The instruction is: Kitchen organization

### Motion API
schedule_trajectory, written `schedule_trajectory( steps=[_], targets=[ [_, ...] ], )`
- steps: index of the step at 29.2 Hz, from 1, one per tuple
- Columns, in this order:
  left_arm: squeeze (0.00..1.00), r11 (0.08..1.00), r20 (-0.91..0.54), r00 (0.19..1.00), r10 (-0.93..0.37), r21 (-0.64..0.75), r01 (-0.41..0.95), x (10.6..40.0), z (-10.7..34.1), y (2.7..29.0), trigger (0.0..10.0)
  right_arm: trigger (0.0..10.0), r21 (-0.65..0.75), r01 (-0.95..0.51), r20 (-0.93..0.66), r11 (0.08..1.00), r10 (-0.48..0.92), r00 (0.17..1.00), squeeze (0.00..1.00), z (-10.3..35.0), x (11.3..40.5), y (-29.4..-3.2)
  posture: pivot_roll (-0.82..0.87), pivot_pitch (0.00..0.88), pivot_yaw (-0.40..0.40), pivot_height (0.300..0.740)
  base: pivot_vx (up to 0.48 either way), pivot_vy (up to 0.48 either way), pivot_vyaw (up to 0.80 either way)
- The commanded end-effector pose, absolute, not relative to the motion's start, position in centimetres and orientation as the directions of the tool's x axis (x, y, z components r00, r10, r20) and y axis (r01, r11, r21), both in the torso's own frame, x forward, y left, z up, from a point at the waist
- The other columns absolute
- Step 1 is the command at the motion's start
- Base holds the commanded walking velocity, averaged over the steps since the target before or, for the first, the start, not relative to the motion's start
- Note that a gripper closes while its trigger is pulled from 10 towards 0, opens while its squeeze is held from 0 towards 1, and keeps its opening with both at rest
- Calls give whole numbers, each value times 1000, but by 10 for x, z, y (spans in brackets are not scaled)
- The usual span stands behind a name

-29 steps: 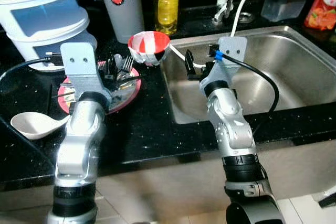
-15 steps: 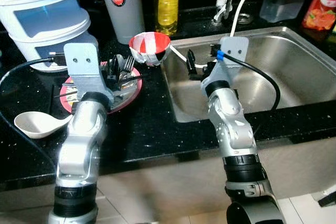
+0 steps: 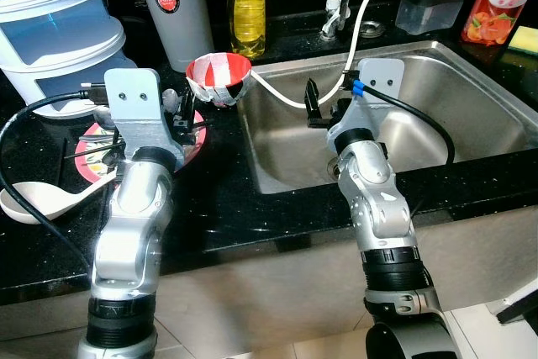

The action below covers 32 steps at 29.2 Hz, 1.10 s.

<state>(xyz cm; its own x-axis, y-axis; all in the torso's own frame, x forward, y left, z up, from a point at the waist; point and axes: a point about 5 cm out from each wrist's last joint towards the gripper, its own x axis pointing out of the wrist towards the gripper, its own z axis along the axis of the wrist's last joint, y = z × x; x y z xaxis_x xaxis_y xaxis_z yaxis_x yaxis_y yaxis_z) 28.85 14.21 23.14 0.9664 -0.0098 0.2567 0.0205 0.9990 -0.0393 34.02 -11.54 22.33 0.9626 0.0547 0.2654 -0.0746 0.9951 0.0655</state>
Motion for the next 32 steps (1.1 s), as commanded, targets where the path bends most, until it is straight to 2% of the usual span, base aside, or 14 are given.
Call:
schedule_trajectory(
  steps=[1,20,32],
  targets=[
    [0,1000,253,967,7,-31,1,287,229,145,10000,10000,63,-94,261,994,75,962,0,223,341,-111,75,0,58,740,0,0,0],
    [0,999,224,974,9,-33,-2,284,217,141,10000,10000,46,-108,251,993,93,963,0,223,340,-109,72,0,29,740,0,0,0],
    [0,1000,236,972,-4,-11,6,285,218,141,10000,10000,48,-111,251,993,96,963,0,221,339,-107,77,0,39,740,0,0,0]
  ],
)
